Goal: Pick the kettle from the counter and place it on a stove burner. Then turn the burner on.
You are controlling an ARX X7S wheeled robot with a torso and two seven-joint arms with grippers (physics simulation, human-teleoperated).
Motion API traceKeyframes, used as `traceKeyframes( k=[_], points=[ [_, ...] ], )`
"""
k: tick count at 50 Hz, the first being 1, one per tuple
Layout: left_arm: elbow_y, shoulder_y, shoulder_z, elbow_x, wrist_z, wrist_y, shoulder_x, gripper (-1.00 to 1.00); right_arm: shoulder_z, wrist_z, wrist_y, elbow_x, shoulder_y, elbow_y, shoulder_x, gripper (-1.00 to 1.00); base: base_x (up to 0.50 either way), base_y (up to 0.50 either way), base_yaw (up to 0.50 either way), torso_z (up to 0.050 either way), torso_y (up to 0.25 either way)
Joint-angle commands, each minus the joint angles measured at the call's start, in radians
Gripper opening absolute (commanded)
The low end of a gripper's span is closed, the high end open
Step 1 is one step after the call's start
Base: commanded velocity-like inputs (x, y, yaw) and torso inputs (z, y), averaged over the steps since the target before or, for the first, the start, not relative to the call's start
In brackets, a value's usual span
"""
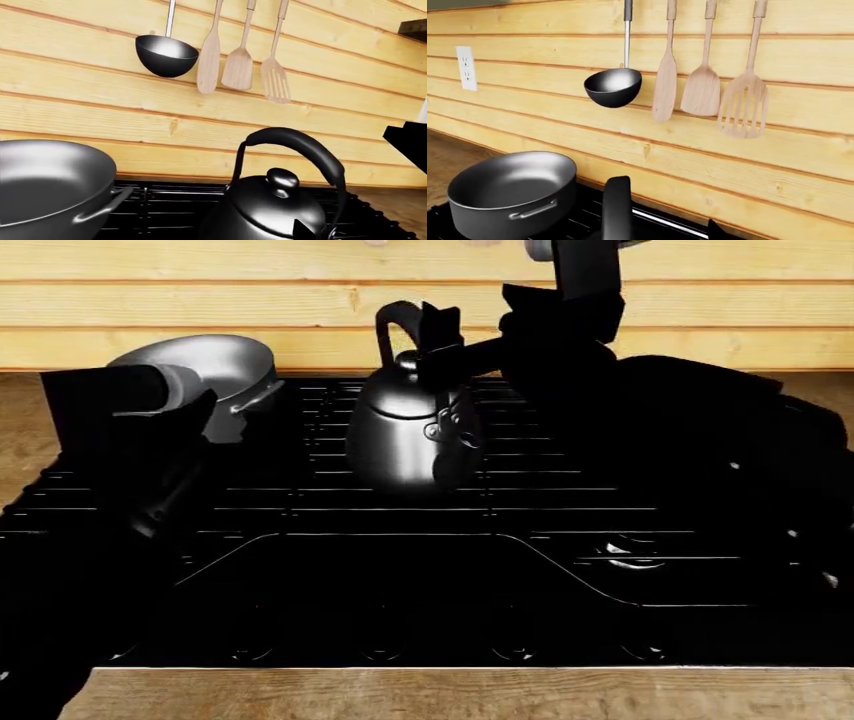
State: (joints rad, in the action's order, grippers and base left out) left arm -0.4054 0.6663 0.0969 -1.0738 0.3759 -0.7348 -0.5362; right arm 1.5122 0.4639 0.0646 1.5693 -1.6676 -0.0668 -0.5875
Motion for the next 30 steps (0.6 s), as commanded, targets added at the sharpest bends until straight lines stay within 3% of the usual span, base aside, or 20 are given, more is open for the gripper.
traceKeyframes(
  k=[1, 20, 30],
  points=[
    [-0.032, -0.011, 0.011, 0.010, -0.014, 0.012, -0.006, 1.00, -0.017, 0.106, -0.019, 0.019, 0.026, 0.173, -0.117, 1.00, 0.00, 0.00, 0.00, 0.000, 0.000],
    [-0.057, -0.026, 0.023, 0.006, -0.015, 0.014, -0.009, 1.00, -0.039, 0.224, -0.095, 0.025, 0.106, 0.359, -0.266, 1.00, 0.00, 0.00, 0.00, 0.000, 0.000],
    [-0.053, -0.032, 0.021, 0.007, -0.019, 0.021, -0.012, 1.00, -0.035, 0.241, -0.092, 0.026, 0.119, 0.386, -0.282, 1.00, -0.46, 0.00, 0.00, 0.000, 0.001]
  ],
)
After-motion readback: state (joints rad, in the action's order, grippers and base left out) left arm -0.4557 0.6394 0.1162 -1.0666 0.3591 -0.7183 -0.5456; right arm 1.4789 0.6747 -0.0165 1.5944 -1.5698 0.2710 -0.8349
